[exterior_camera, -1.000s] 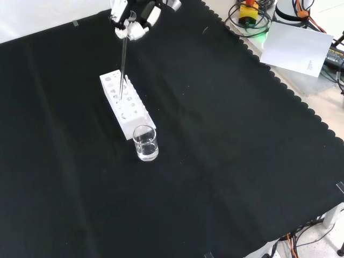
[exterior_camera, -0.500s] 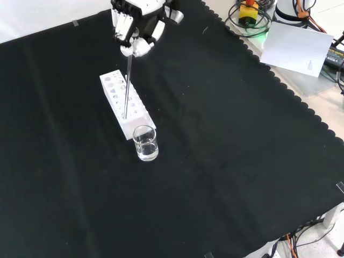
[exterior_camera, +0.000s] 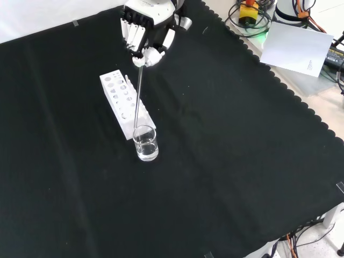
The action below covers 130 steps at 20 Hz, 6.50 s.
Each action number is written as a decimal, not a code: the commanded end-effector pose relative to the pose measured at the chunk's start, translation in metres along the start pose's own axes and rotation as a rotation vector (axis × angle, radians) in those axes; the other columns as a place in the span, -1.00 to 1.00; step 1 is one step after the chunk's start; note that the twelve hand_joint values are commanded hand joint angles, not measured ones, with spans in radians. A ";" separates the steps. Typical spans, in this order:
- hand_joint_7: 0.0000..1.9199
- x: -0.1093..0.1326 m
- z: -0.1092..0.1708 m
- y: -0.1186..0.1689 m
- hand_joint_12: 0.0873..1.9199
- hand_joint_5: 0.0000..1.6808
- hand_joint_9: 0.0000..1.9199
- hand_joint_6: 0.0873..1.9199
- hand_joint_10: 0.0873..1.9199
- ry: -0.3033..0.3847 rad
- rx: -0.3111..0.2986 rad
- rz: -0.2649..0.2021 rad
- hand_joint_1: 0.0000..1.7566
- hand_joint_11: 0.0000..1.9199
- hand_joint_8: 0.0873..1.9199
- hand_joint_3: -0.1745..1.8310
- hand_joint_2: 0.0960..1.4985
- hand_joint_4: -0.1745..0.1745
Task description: Stir in the beaker to the left of the white test tube rack with the glass rod.
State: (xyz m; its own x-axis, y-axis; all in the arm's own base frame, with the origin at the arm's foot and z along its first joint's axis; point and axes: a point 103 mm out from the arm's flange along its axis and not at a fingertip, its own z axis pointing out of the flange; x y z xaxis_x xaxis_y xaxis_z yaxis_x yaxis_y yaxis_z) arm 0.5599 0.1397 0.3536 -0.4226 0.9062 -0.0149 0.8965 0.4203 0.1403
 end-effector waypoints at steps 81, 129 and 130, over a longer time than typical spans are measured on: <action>0.11 0.000 0.082 0.003 0.04 0.27 0.74 -0.31 0.04 0.039 0.151 -0.071 0.47 0.69 0.35 -0.20 -0.01 -1.00; 0.11 -0.004 0.091 0.026 0.04 0.27 0.74 -0.31 0.04 0.040 0.172 -0.059 0.47 0.69 0.35 -0.20 -0.02 -1.00; 0.11 -0.008 0.089 0.024 0.04 0.27 0.74 -0.31 0.04 0.040 0.171 -0.051 0.47 0.69 0.35 -0.20 -0.02 -1.00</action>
State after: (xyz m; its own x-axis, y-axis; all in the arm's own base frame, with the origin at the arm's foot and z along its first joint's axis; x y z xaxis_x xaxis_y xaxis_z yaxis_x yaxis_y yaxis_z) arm 0.5971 0.1635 0.2647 -0.4954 0.8682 0.0270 0.8679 0.4961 -0.0273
